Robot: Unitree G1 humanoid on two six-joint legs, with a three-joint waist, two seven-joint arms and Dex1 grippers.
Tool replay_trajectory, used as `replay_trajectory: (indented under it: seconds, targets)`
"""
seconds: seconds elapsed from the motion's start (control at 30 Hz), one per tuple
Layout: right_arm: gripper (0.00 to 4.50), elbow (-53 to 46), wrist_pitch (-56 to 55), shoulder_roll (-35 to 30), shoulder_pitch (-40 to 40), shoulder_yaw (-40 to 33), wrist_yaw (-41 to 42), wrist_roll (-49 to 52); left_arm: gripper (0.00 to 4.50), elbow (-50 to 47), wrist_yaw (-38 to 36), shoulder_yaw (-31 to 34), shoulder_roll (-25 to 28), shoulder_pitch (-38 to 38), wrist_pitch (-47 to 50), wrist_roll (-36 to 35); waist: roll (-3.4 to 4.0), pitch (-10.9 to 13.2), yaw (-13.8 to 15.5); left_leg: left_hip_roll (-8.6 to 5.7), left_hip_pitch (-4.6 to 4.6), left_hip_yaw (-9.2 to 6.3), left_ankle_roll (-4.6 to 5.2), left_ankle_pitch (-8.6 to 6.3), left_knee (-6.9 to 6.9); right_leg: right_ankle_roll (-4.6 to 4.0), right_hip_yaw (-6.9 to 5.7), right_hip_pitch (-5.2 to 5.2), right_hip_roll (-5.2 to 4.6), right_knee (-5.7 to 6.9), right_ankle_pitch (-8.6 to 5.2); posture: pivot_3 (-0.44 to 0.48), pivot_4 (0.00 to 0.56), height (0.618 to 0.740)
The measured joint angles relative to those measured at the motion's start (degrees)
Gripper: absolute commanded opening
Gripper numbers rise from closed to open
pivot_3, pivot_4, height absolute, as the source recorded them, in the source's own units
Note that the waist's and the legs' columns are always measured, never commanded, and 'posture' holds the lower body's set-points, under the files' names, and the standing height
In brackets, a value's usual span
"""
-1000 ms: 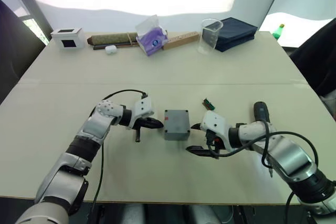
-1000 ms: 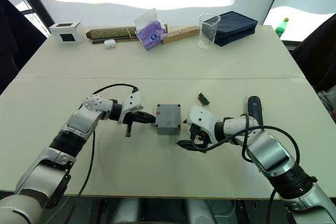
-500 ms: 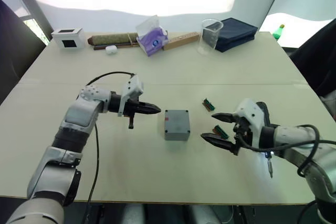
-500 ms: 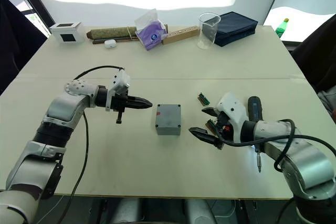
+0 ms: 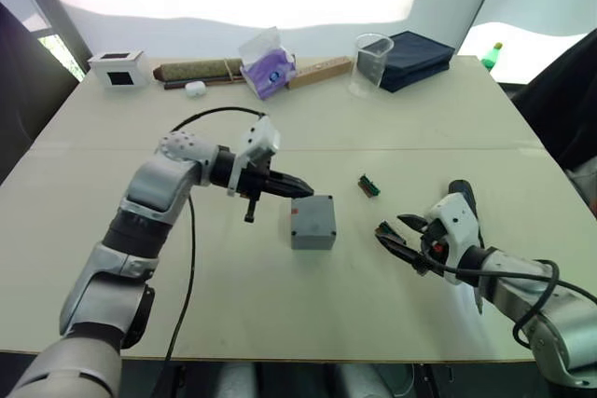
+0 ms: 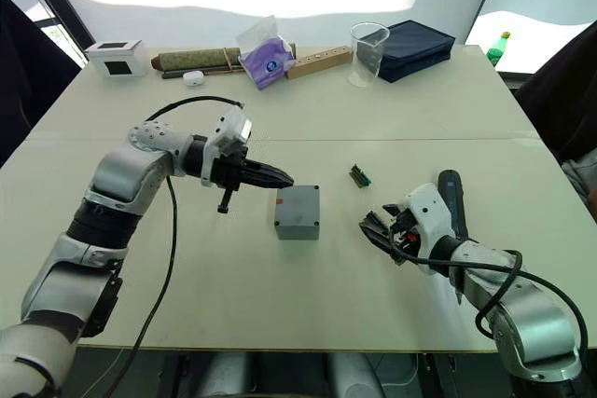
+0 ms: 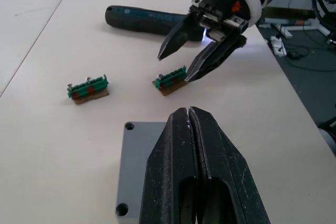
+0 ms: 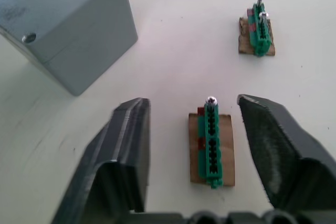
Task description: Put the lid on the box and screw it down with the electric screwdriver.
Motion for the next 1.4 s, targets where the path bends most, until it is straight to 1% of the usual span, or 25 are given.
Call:
replay_trajectory:
  seconds: [0.2,0.73,0.77,0.8,0.83,0.87,0.9,0.93,1.27,1.4]
  targets:
    - [2.05,1.7,-1.8,0.0,0.0,0.8,-0.2,-1.2,0.0,-0.7,0.0,-3.2,0.6,1.2,-3.1,2.7,-0.01,0.0,0.0,0.0,0.0,0.0,-0.01,0.0,0.0,0.0,0.0,-0.01,0.0,0.0,0.0,0.0,0.15,0.74]
    - [2.05,6.8,-3.8,0.5,-3.2,3.0,-0.3,-2.6,0.0,-0.6,1.5,-3.2,-0.1,1.3,-2.8,3.0,0.0,0.0,0.0,0.0,0.0,0.0,0.01,0.0,0.01,0.0,0.0,0.0,0.0,0.0,0.0,0.0,0.15,0.74]
    - [1.54,6.9,-3.8,0.6,-3.2,3.3,-0.3,-2.7,0.0,-0.6,1.6,-3.2,-0.1,1.3,-2.6,3.0,0.0,0.0,0.0,0.0,0.0,0.0,0.0,0.0,0.0,0.0,0.0,0.0,0.0,0.0,0.0,0.0,0.15,0.74]
    - [1.38,7.0,-3.8,0.6,-3.2,3.5,-0.3,-2.8,0.0,-0.6,1.7,-3.2,-0.1,1.3,-2.3,3.0,0.0,0.0,0.0,0.0,0.0,0.0,0.01,0.0,0.0,0.0,0.0,0.0,0.0,0.0,0.0,0.0,0.15,0.74]
    - [0.89,7.0,-3.8,0.6,-3.2,3.6,-0.3,-2.9,0.0,-0.6,1.9,-3.2,-0.1,1.3,-2.1,3.0,0.0,0.0,0.0,0.0,0.0,0.0,0.0,0.0,0.0,0.0,0.0,-0.01,0.0,0.0,0.0,0.0,0.15,0.74]
    - [0.64,7.1,-3.8,0.6,-3.2,3.6,-0.3,-3.0,0.0,-0.6,2.0,-3.2,-0.1,1.3,-2.0,3.0,0.0,0.0,0.0,0.0,0.0,0.0,0.0,0.0,0.0,0.0,0.0,-0.01,0.0,0.0,0.0,0.0,0.15,0.74]
    - [0.08,7.1,-3.8,0.6,-3.2,3.6,-0.3,-3.1,0.0,-0.6,2.2,-3.2,-0.1,1.3,-1.9,3.0,0.0,0.0,0.0,0.0,0.0,0.0,0.0,0.0,0.0,0.0,0.0,0.0,0.0,0.0,0.0,0.0,0.15,0.74]
    - [0.03,7.2,-3.9,0.6,-3.2,3.6,-0.3,-3.3,0.0,-0.6,2.3,-3.2,-0.1,1.3,-1.9,3.0,0.0,0.0,0.0,0.0,0.0,0.0,0.0,0.0,0.0,0.0,0.0,-0.01,0.0,0.0,0.0,0.0,0.15,0.74]
    - [0.03,7.1,-3.9,1.2,-3.2,3.6,-0.5,-3.4,0.0,1.1,2.6,-3.2,0.3,2.2,-2.4,3.3,0.0,0.0,0.0,0.0,0.0,0.0,0.0,0.0,0.0,0.0,0.0,-0.01,0.0,0.0,0.0,0.0,0.15,0.74]
    - [0.03,4.8,-2.9,1.0,-3.8,2.8,-0.6,-2.2,0.0,2.8,2.8,-3.2,0.3,2.5,-3.4,3.7,0.0,0.0,0.0,0.0,0.0,0.0,0.0,0.0,0.0,0.0,0.0,-0.01,0.0,0.0,0.0,0.0,0.15,0.74]
